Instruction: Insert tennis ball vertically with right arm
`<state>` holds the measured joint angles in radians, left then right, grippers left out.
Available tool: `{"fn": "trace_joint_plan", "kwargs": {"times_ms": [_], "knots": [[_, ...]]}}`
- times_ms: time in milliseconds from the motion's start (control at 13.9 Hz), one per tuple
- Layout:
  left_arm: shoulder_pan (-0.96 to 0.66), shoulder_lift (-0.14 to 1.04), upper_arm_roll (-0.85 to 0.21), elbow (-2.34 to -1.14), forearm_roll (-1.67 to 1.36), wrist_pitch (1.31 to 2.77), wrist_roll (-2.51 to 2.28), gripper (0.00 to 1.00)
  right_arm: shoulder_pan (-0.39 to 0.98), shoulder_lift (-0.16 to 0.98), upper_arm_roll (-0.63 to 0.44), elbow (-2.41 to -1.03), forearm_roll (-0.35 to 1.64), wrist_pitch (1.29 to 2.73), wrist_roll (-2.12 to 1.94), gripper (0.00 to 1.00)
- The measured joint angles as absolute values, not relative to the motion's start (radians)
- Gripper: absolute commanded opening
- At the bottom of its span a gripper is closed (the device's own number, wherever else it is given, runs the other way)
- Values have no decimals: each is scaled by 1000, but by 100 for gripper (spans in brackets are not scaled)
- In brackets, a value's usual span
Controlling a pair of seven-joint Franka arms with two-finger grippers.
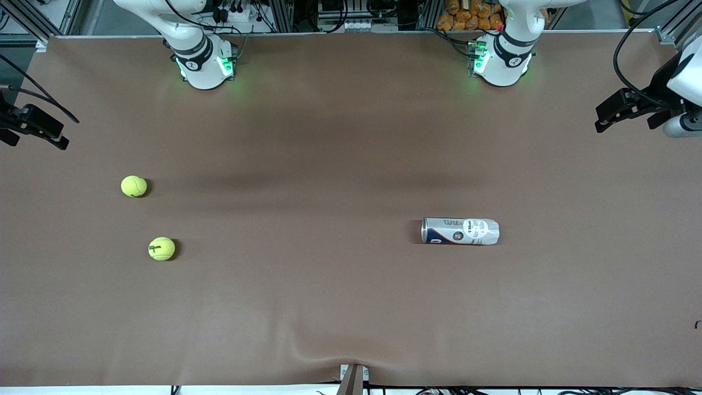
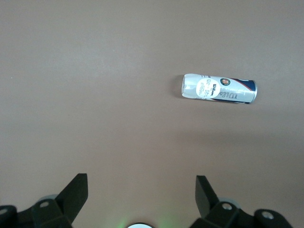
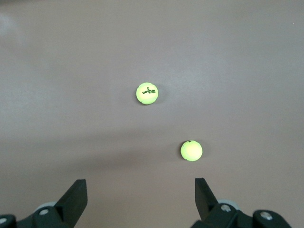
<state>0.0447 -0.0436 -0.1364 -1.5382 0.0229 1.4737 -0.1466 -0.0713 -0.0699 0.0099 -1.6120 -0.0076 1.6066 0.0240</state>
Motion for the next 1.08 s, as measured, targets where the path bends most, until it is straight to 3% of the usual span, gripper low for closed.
{"fn": "trace_joint_plan", "kwargs": {"times_ms": [1076], "knots": [[42, -24, -142, -1538, 23, 1422, -142, 100, -71, -69, 9, -1612, -7, 1605, 24, 100]]}}
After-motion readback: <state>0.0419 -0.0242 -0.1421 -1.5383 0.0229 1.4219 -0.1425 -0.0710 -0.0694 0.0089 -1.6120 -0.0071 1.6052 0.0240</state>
